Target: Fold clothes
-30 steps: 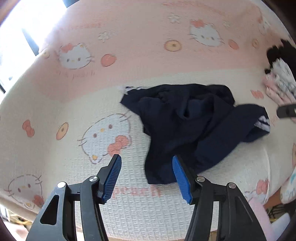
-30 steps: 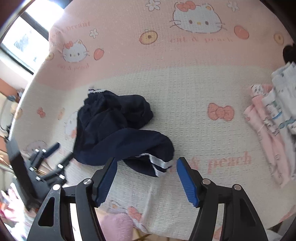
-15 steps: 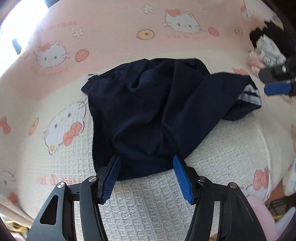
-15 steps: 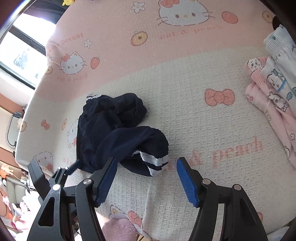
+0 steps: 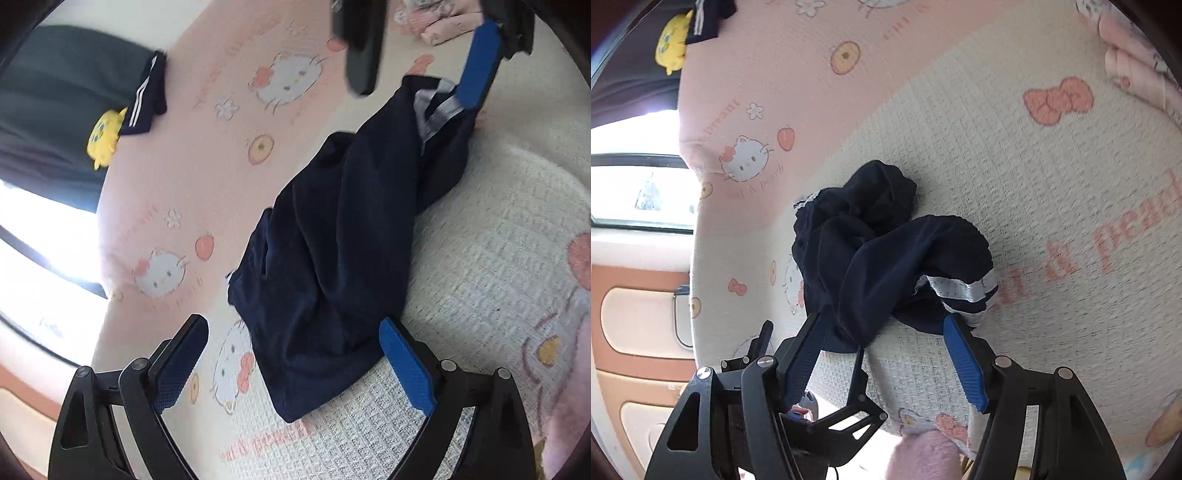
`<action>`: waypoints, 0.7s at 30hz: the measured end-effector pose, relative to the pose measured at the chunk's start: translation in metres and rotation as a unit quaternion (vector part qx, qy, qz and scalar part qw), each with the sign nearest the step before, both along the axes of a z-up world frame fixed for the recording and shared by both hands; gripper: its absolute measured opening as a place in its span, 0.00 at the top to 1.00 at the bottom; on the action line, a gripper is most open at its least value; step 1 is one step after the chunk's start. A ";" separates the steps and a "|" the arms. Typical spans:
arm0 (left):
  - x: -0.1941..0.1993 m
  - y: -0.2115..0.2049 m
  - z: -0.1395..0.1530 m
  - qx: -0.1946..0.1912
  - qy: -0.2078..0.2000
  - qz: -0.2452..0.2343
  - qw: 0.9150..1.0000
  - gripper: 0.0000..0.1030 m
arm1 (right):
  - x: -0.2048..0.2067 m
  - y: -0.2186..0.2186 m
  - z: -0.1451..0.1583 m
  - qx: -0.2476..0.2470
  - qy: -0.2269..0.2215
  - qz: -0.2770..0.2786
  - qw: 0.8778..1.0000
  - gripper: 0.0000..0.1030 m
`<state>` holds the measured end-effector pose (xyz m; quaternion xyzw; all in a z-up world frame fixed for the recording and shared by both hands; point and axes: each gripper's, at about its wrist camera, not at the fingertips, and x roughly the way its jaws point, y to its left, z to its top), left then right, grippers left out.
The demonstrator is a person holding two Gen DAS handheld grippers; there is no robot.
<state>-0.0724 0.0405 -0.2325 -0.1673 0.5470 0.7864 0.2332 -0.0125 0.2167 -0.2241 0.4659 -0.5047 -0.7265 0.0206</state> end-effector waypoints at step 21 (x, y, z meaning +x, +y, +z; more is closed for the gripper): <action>0.008 0.013 0.005 -0.016 -0.081 -0.024 0.996 0.08 | -0.022 -0.021 -0.013 -0.060 0.015 0.045 0.997 0.36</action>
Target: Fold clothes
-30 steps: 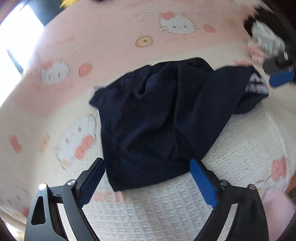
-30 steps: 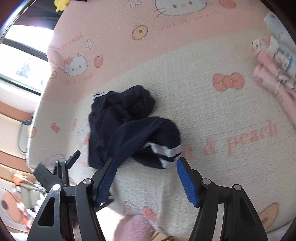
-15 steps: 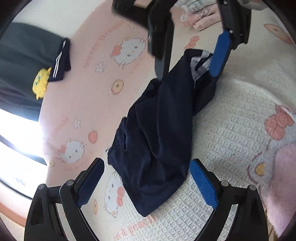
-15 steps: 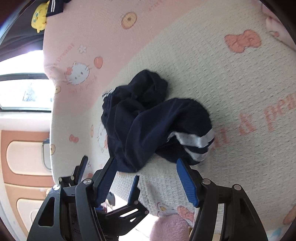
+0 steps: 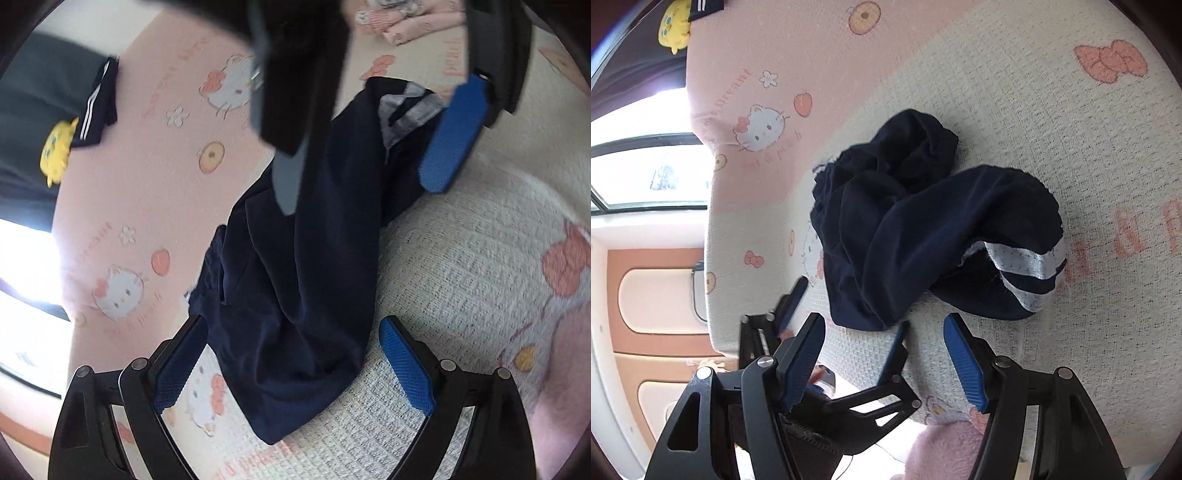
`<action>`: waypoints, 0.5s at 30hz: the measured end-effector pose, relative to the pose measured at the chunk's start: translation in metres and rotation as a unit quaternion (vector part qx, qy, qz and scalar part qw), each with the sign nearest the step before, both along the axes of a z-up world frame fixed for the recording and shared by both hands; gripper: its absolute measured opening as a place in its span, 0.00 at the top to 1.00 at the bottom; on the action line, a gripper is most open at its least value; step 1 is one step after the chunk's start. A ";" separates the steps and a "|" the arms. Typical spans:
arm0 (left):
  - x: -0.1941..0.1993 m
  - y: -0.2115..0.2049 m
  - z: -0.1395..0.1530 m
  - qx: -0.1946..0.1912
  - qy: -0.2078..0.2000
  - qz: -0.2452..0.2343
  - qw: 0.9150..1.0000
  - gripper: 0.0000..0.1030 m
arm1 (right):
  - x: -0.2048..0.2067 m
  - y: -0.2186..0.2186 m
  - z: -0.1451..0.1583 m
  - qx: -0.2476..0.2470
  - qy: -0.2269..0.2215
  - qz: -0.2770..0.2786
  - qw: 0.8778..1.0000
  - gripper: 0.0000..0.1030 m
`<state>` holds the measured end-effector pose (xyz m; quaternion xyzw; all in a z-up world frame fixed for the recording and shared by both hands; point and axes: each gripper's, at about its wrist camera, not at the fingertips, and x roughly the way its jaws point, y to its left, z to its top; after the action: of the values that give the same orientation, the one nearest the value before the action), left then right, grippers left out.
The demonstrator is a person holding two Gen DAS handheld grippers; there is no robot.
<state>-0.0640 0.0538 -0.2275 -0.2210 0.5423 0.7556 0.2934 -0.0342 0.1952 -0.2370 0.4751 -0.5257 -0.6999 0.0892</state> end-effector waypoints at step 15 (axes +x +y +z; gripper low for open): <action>0.026 0.008 0.005 -0.031 0.025 -0.055 0.998 0.09 | -0.042 -0.012 -0.009 0.027 0.001 0.051 0.998 0.53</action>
<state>-0.0379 0.0615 -0.2225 -0.1813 0.5836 0.7267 0.3138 -0.0764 0.1833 -0.2459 0.5027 -0.4815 -0.7091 0.1126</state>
